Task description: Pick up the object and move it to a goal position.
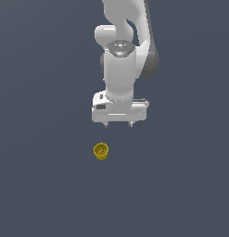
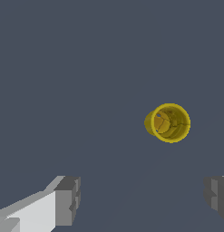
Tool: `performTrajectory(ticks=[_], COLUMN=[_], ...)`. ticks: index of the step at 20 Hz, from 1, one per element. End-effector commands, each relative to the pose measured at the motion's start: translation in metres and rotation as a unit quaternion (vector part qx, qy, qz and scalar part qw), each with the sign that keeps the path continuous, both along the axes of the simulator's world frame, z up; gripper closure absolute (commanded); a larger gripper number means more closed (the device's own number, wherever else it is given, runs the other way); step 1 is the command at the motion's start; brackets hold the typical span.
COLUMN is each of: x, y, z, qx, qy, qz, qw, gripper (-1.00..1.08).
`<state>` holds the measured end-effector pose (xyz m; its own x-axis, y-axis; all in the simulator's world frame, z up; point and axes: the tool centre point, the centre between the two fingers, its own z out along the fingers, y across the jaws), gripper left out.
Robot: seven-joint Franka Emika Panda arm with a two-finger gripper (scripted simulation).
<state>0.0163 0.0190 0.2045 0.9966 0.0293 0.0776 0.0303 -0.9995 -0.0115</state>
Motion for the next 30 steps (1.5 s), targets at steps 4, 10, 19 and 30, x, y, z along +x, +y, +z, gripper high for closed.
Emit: performTrajectory(ticks=[4, 10, 19, 30], x=[0.001, 0.005, 0.007, 0.019], y=[0.002, 0.012, 0.009, -0.009], z=[0.003, 0.017, 0.013, -0.01], qx=[0.002, 0.012, 0.009, -0.003], qy=[-0.002, -0.01, -0.008, 0.0], qz=[0.0, -0.001, 0.011, 0.091], qw=[1.0, 0.9999, 0.9999, 0.9958], gripper=[-0.92, -0.92, -0.92, -0.92])
